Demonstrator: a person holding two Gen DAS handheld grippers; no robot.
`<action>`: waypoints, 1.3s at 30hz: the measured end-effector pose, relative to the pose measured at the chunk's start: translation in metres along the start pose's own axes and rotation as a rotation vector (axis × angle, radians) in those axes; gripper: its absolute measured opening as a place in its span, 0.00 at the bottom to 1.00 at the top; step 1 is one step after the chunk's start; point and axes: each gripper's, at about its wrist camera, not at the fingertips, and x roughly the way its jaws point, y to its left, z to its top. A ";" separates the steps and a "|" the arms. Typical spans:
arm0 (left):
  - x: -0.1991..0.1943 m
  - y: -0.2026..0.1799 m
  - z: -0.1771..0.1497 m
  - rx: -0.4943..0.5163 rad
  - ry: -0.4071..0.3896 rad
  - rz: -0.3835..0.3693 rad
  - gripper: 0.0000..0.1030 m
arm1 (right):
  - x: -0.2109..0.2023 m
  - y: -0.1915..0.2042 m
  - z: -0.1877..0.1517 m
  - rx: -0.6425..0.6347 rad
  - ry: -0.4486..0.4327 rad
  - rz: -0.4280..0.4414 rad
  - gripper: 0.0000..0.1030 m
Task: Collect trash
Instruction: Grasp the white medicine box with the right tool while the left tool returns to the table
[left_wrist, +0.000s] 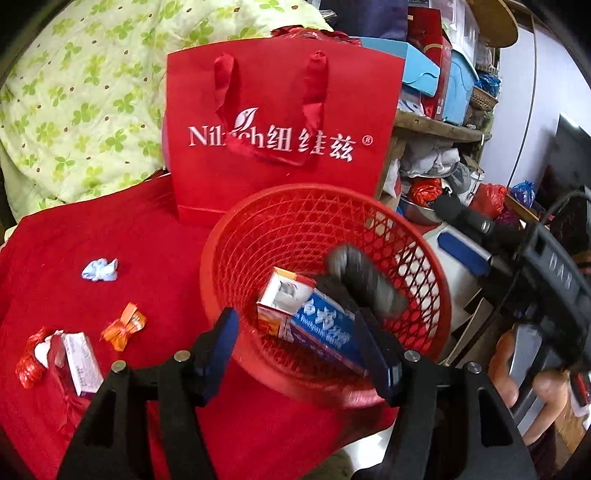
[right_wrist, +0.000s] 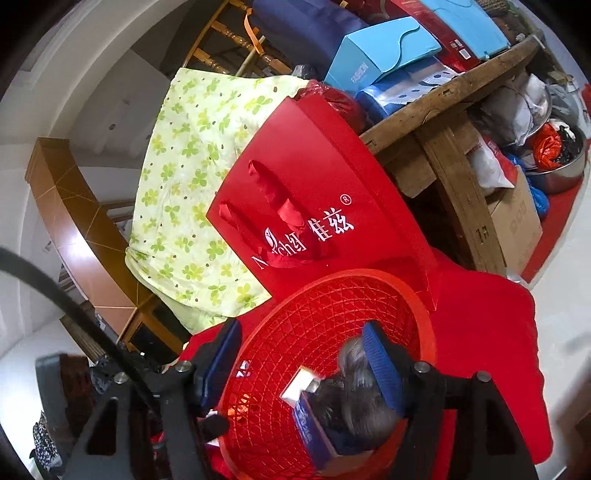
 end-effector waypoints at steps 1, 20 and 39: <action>-0.003 0.003 -0.004 0.005 -0.002 0.012 0.64 | 0.000 0.001 0.000 0.002 -0.004 0.002 0.70; -0.105 0.185 -0.118 -0.314 -0.025 0.336 0.66 | 0.034 0.139 -0.060 -0.279 0.030 0.358 0.70; -0.120 0.257 -0.188 -0.497 -0.010 0.377 0.66 | 0.141 0.203 -0.155 -0.362 0.389 0.295 0.70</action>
